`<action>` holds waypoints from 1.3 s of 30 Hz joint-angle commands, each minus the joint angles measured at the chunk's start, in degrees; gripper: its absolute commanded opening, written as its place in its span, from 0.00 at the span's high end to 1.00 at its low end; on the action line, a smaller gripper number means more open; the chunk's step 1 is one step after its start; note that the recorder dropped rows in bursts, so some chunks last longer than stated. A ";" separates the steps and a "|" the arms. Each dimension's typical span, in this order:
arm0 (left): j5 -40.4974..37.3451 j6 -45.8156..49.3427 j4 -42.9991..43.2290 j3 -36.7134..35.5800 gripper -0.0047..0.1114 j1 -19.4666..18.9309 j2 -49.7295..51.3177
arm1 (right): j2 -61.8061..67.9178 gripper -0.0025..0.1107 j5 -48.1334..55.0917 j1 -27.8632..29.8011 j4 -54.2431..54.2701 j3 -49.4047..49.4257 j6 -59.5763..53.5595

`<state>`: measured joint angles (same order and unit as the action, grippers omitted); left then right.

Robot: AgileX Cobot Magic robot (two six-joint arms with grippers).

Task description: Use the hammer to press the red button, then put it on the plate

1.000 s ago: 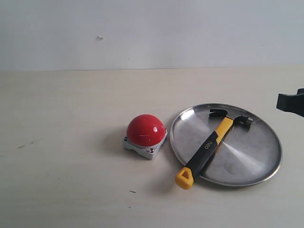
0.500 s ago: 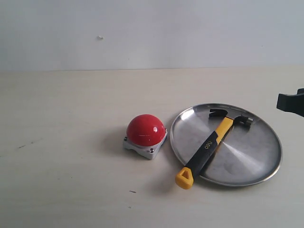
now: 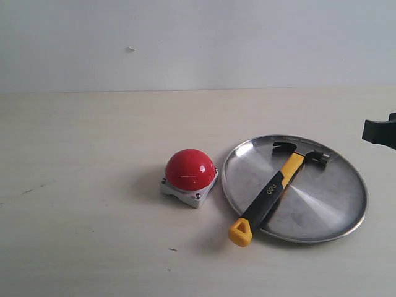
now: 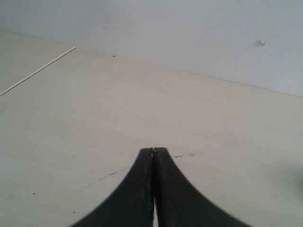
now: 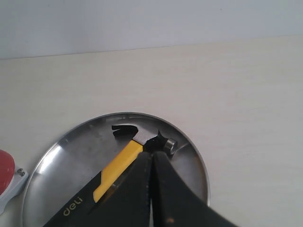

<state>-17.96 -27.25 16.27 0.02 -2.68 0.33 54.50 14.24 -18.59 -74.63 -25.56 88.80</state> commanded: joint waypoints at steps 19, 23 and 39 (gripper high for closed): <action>-0.20 0.30 -0.01 -0.02 0.96 -0.18 -0.33 | -42.41 0.98 -0.53 9.96 14.18 5.75 -6.24; -0.20 0.30 -0.01 -0.02 0.96 -0.18 -0.33 | -50.31 0.98 -0.83 9.96 14.73 5.75 -7.77; -0.20 0.30 -0.01 -0.02 0.96 -0.18 -0.33 | -53.93 0.98 -0.68 10.47 75.37 16.16 -88.80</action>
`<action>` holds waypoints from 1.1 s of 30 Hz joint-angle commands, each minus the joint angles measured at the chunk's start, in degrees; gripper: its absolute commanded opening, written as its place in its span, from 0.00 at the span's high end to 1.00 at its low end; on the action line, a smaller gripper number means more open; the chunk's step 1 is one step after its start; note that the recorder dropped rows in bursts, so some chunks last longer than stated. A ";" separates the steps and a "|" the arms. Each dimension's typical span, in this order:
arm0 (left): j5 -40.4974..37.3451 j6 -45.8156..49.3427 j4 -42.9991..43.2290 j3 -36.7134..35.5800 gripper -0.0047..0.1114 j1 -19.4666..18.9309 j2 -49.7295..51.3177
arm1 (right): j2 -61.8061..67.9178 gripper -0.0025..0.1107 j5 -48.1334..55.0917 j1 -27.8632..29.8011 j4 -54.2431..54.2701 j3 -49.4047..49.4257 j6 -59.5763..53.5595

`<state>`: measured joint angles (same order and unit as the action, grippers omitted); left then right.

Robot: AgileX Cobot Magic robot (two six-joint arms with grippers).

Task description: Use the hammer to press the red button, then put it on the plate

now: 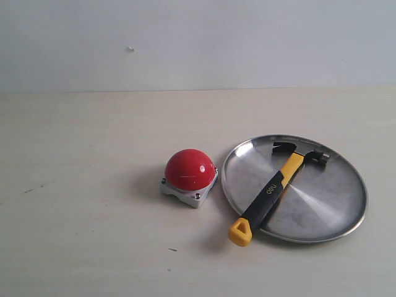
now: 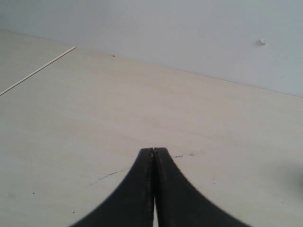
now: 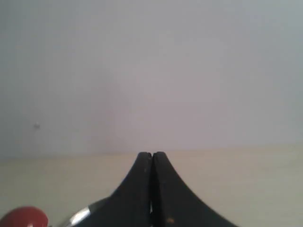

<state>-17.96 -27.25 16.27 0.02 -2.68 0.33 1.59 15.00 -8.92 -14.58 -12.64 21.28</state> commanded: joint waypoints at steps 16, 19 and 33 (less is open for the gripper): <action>-0.20 0.30 -0.01 -0.02 0.96 -0.18 -0.33 | -1.59 0.98 6.45 9.99 12.96 10.02 -18.64; -0.20 0.30 -0.01 -0.02 0.96 -0.18 -0.33 | -1.59 0.98 4.96 9.99 12.96 12.64 -18.53; -0.20 0.30 -0.01 -0.02 0.96 -0.18 -0.33 | -1.59 0.98 3.80 9.99 13.19 12.64 -18.25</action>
